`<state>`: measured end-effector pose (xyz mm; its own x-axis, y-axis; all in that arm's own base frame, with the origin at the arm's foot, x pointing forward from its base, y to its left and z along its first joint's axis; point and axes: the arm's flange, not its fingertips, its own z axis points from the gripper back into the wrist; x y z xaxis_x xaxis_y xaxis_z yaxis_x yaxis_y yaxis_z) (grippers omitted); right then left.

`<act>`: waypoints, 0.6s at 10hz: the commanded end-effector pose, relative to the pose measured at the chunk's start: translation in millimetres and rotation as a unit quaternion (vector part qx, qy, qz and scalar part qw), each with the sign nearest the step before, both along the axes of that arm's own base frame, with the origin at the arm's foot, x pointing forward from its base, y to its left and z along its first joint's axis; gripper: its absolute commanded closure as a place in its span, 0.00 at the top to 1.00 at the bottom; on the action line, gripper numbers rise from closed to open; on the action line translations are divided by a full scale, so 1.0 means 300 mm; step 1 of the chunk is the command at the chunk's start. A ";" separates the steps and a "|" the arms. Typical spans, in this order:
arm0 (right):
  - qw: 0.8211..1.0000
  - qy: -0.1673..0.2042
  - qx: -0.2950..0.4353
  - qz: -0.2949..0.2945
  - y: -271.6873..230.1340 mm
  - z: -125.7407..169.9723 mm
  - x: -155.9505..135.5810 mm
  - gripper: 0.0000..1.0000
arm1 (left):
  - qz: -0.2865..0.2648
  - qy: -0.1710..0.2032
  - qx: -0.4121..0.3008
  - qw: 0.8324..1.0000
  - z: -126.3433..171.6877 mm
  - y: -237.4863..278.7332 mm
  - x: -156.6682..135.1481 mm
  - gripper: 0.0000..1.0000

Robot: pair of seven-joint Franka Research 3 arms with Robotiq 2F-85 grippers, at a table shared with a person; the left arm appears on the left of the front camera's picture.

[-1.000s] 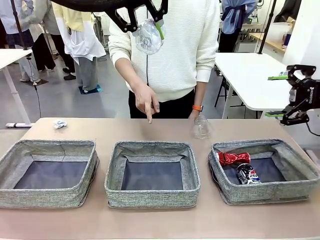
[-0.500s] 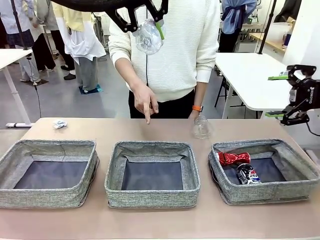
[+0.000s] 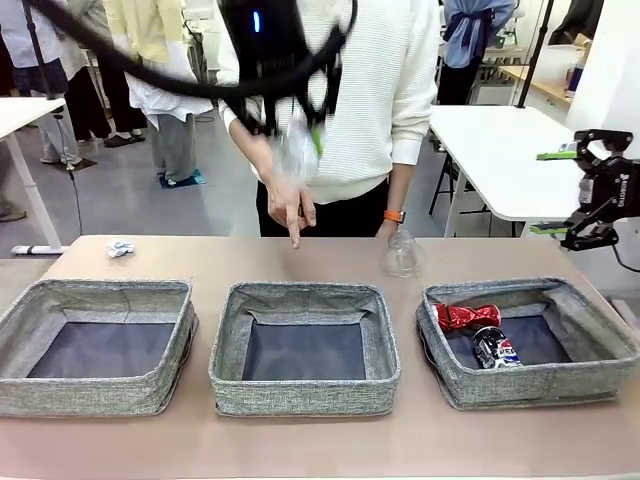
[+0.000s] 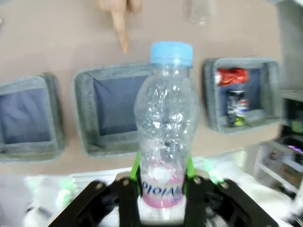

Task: Sort the waste into the appropriate baskets.
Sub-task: Place the picked waste into the Fabric basket indicated by the person.

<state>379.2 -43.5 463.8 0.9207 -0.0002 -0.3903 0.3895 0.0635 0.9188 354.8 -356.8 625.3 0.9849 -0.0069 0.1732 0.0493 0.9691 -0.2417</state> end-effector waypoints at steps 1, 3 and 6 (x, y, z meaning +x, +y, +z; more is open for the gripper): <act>1.000 -0.004 0.003 -0.005 0.005 0.008 0.008 1.00 | 0.041 -0.018 0.008 0.999 -0.232 0.013 -0.077 0.37; 1.000 -0.004 0.003 -0.005 0.005 0.008 0.008 1.00 | 0.044 -0.030 0.039 0.998 -0.456 -0.053 -0.055 0.37; 1.000 -0.004 0.003 -0.005 0.005 0.008 0.008 1.00 | 0.054 0.004 0.082 0.995 -0.610 -0.131 -0.038 0.37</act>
